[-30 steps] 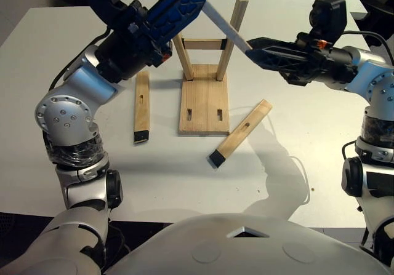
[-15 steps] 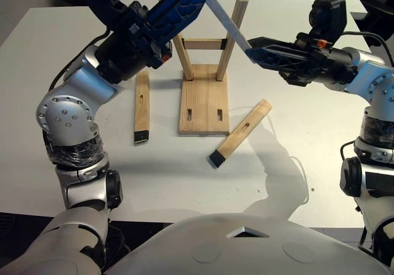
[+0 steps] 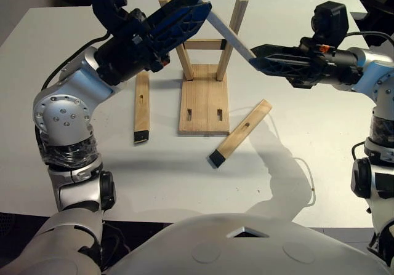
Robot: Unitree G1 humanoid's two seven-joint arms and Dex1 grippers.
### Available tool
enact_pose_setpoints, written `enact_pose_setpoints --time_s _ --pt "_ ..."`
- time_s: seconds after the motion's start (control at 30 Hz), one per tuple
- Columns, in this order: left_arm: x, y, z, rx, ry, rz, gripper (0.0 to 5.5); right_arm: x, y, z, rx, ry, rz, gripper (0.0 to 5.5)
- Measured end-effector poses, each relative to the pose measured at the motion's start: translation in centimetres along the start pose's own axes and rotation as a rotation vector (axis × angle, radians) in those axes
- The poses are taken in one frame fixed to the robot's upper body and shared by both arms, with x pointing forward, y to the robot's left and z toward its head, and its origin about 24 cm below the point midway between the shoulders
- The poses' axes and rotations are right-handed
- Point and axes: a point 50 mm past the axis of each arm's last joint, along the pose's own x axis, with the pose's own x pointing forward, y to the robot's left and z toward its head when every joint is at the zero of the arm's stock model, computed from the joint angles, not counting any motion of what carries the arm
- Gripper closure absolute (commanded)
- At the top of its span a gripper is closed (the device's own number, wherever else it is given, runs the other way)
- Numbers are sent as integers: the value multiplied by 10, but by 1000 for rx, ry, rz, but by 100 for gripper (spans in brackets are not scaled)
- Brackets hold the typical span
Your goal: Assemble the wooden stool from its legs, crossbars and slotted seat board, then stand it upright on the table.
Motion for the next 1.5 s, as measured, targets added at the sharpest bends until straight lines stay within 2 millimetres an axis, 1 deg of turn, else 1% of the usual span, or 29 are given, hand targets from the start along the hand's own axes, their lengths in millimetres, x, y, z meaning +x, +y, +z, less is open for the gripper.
enact_pose_setpoints --time_s 0.03,0.17,0.53,0.73,0.77,0.87,0.93,1.0,1.1,1.17,1.27,1.3,1.37,1.4,1.47,1.5 --pt "0 0 0 -1 0 1 239 0 0 0 1 3 4 419" --pt "0 0 -1 -2 4 -4 239 1 -1 -1 -2 12 7 419" --pt "-2 -2 -6 -7 19 -25 401 0 -5 -5 2 49 4 419" --pt "-2 -5 -7 -3 7 -42 405 0 -5 -4 -1 48 12 419" --pt "-2 -5 -6 1 2 -39 405 0 -6 -4 -23 44 6 381" --pt "-3 -5 -7 16 4 -26 419 1 -12 -1 -109 13 -44 329" --pt "-6 -3 -9 26 4 -1 419 0 -17 0 -156 14 -94 325" --pt "-10 1 -11 45 20 27 419 -5 -24 -4 -189 30 -160 325" --pt "-22 15 -9 103 59 83 419 -18 -37 -21 -194 59 -285 325" --pt "-37 27 -4 190 128 146 419 -27 -43 -27 -207 55 -357 325" --pt "-78 46 8 390 342 295 419 -38 -50 -23 -274 8 -485 325" --pt "-99 52 12 442 439 354 419 -39 -53 -24 -293 -18 -528 325" --pt "-129 60 18 480 568 428 419 -40 -56 -30 -299 -46 -583 325" --pt "-144 62 22 491 632 451 419 -41 -56 -38 -291 -56 -609 325" --pt "-152 64 24 499 676 444 419 -41 -57 -47 -278 -60 -636 325" --pt "-157 68 23 498 710 425 419 -40 -57 -52 -273 -65 -652 325"
